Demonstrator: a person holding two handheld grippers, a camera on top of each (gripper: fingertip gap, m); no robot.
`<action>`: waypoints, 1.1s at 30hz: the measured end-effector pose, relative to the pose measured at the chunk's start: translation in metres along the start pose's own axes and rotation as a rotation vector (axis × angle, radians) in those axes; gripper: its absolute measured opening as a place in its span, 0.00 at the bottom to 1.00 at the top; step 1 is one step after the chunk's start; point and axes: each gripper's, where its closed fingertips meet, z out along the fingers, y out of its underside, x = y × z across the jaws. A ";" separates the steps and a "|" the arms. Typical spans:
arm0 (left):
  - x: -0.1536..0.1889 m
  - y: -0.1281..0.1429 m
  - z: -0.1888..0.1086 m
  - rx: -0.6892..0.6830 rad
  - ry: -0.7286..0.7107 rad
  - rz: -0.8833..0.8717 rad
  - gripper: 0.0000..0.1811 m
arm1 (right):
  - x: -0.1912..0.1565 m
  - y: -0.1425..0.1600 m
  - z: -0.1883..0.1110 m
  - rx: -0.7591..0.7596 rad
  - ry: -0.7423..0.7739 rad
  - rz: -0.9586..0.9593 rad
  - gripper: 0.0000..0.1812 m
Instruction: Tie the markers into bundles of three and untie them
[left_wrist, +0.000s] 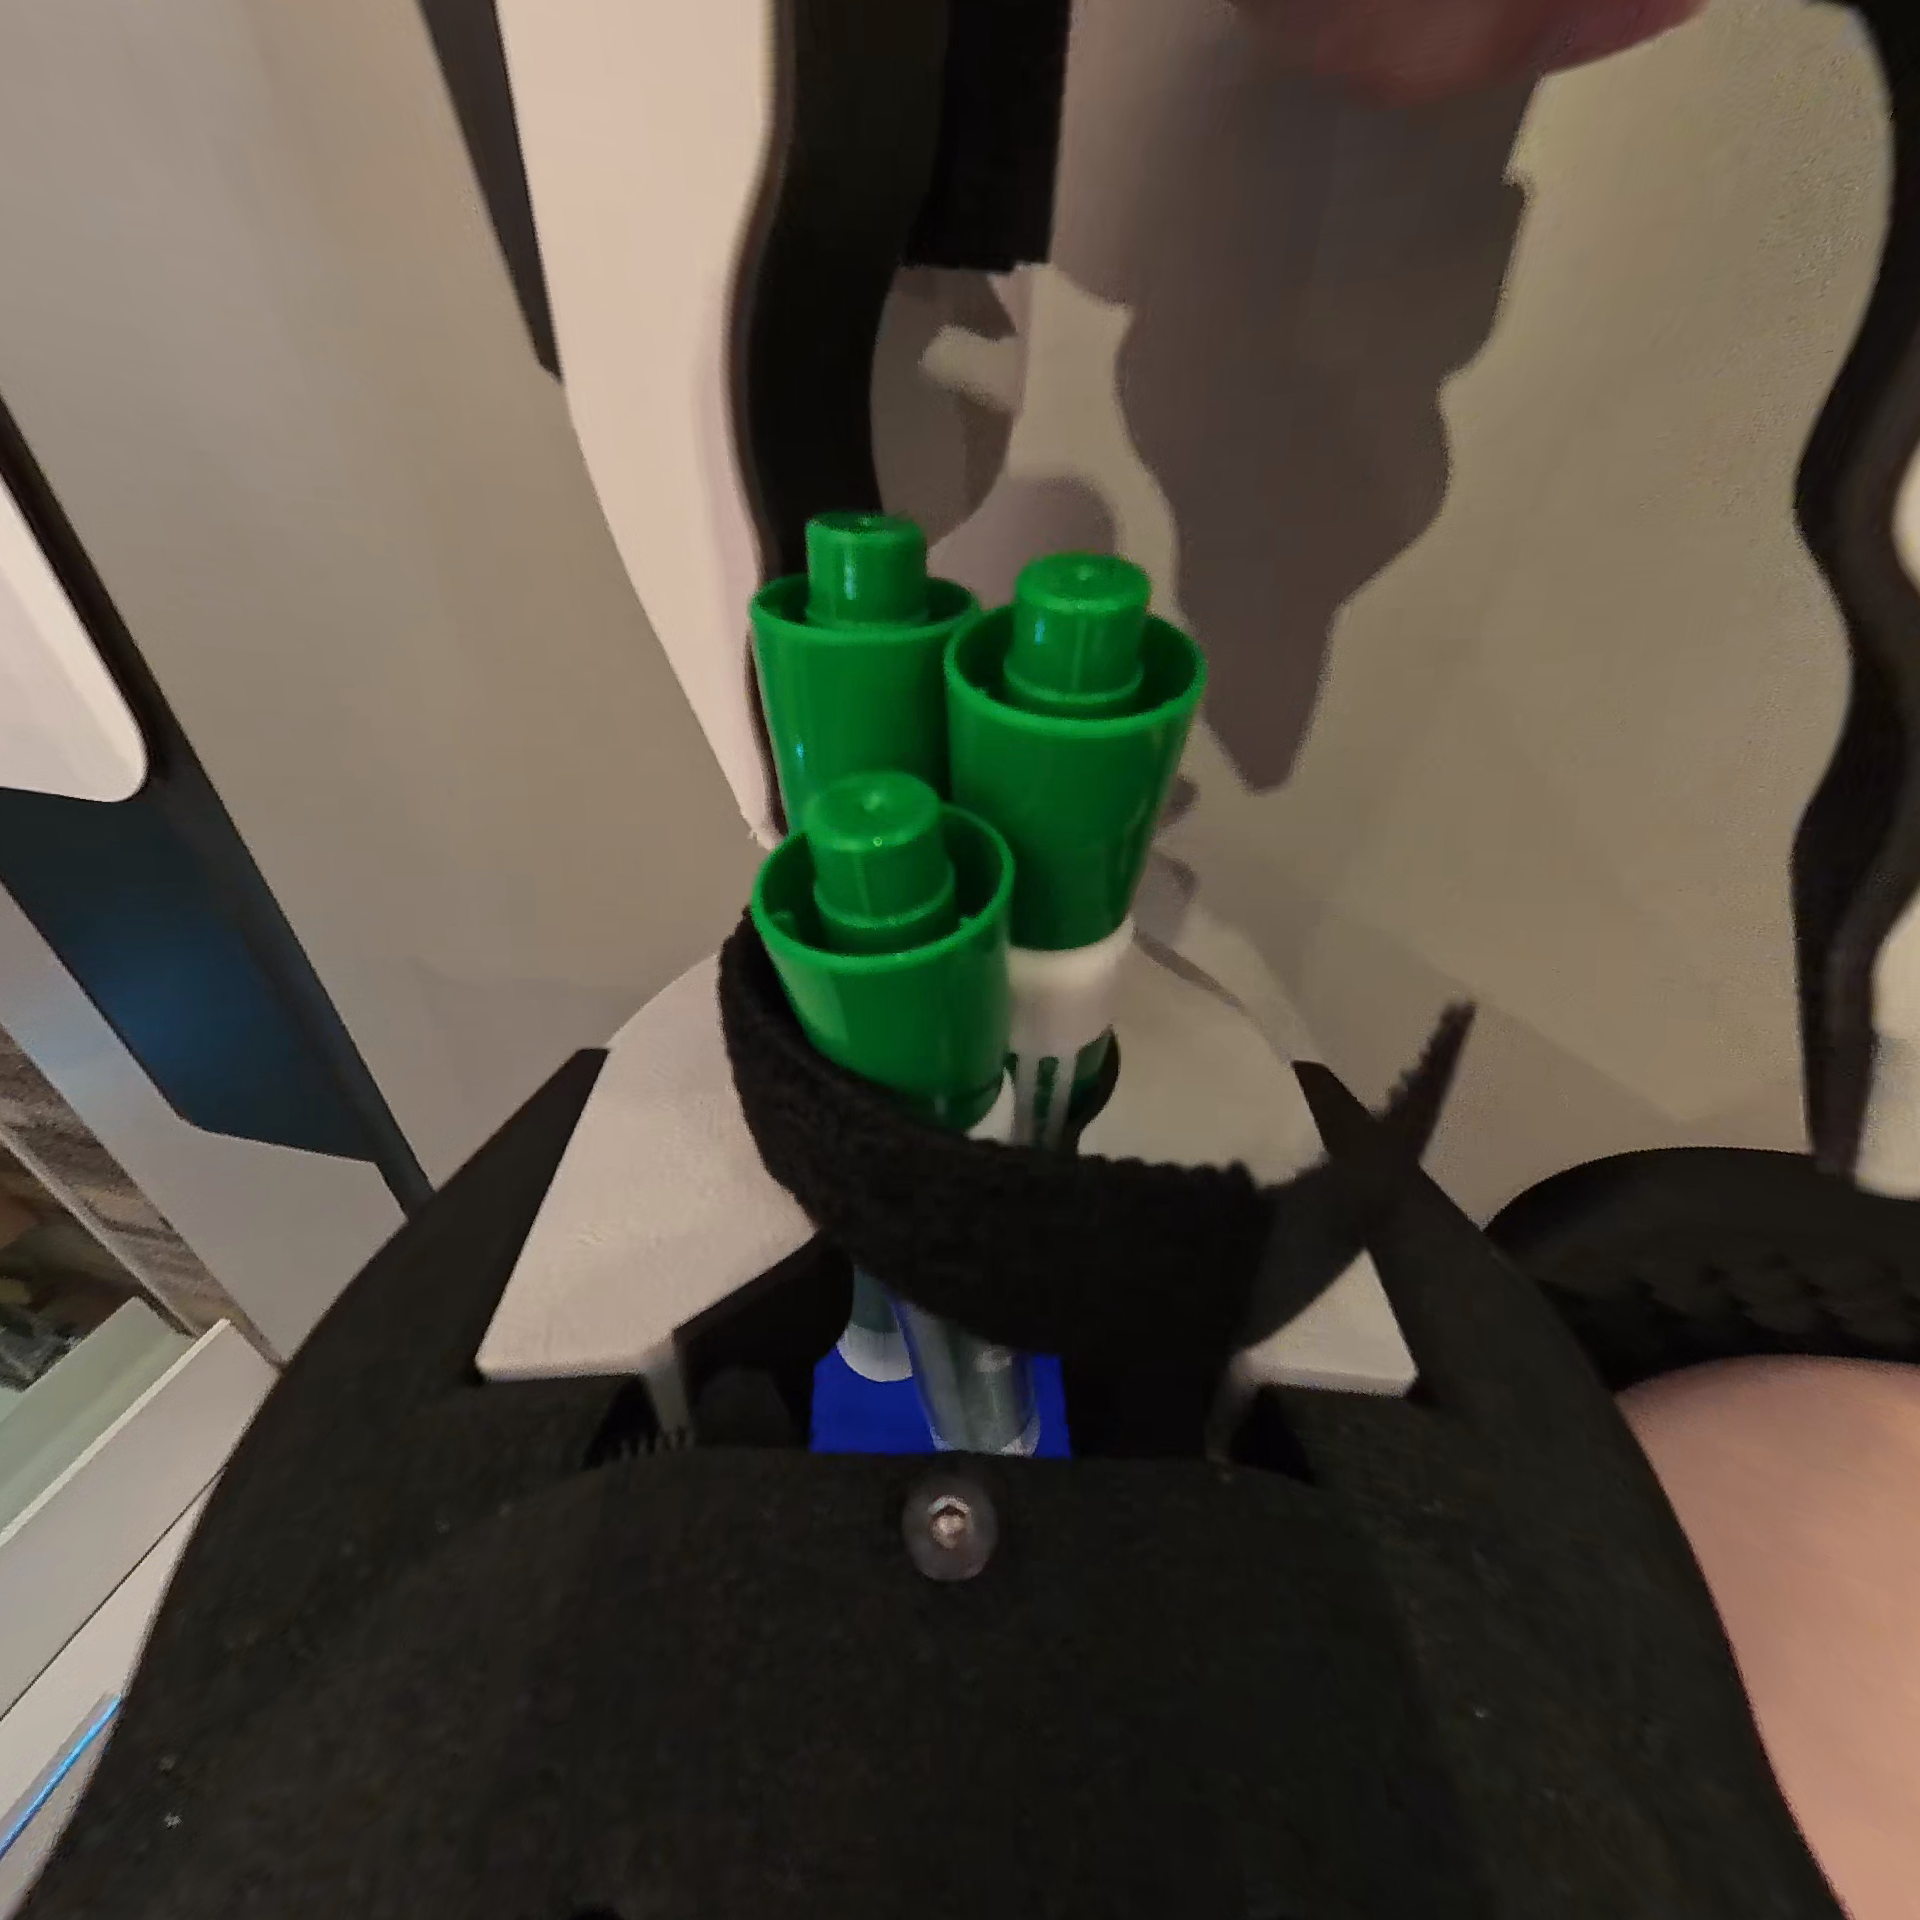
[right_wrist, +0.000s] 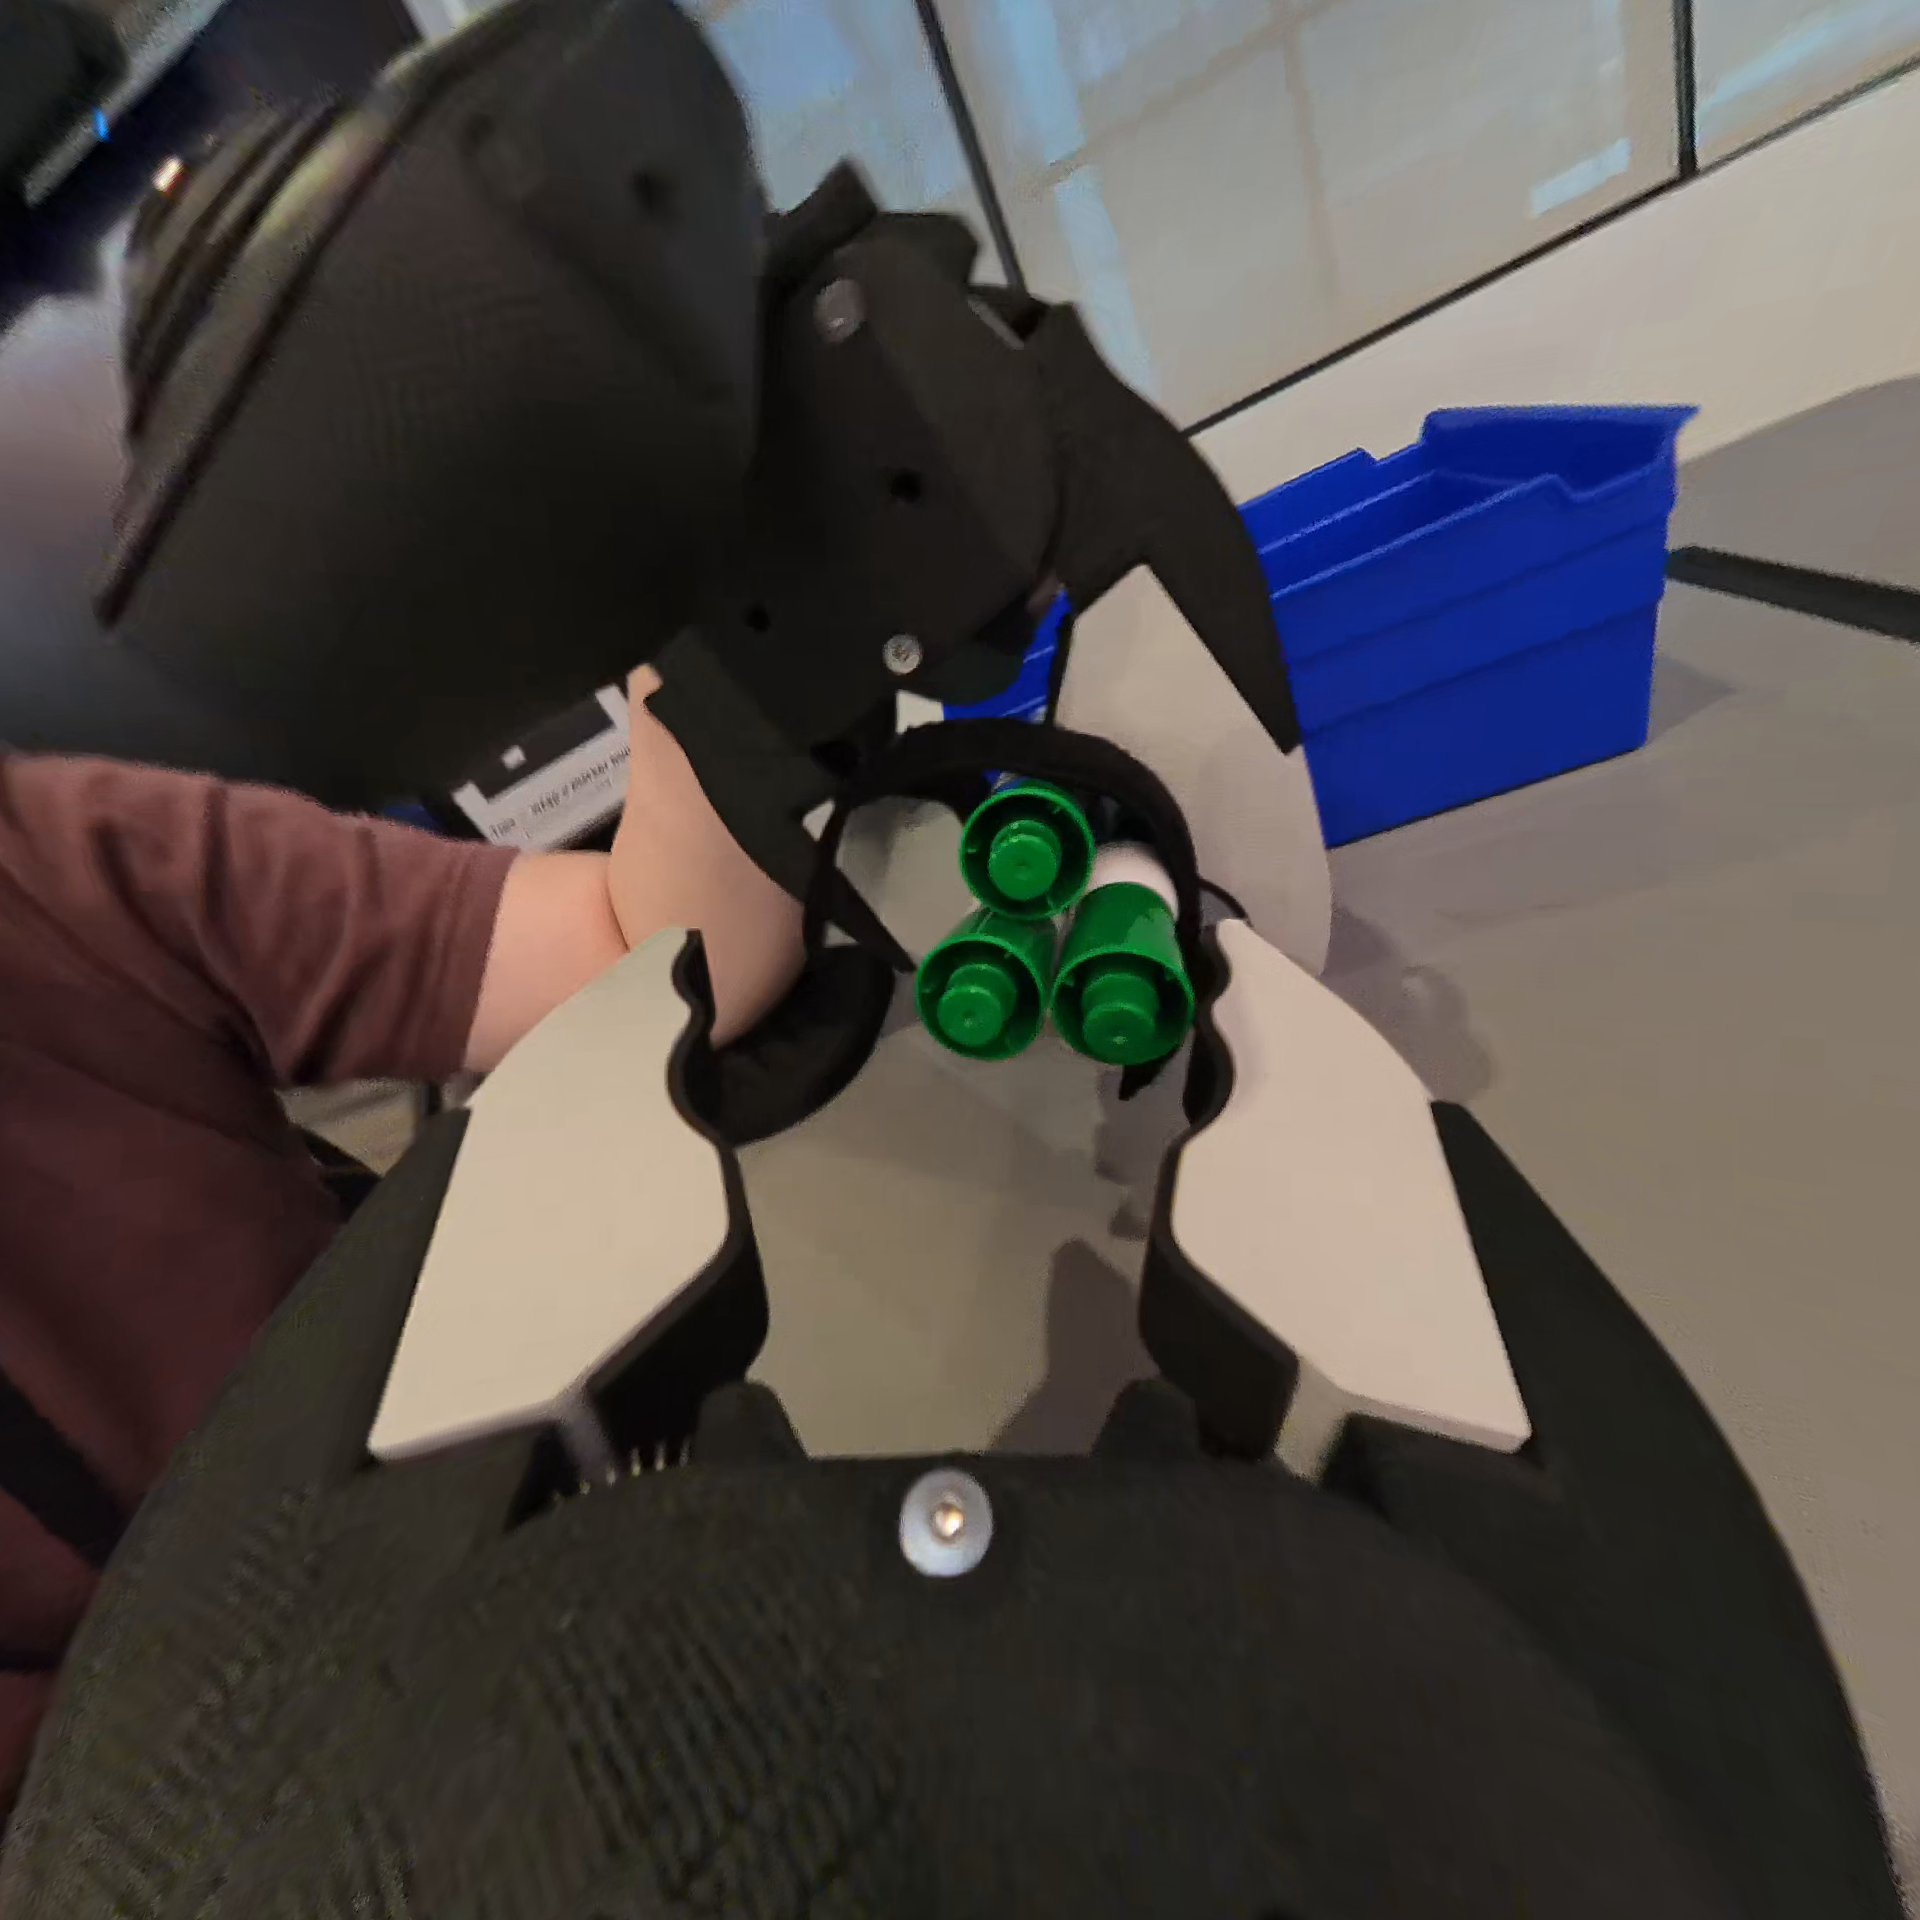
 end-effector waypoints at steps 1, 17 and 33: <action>-0.002 0.000 0.000 -0.002 -0.012 -0.005 0.22 | 0.002 -0.002 0.000 0.017 0.003 0.046 0.49; -0.013 -0.008 -0.002 0.009 -0.086 -0.019 0.22 | 0.016 -0.020 -0.003 0.149 0.086 0.227 0.33; -0.007 -0.010 -0.001 0.027 -0.044 -0.023 0.22 | 0.019 -0.013 -0.006 0.072 0.145 0.102 0.26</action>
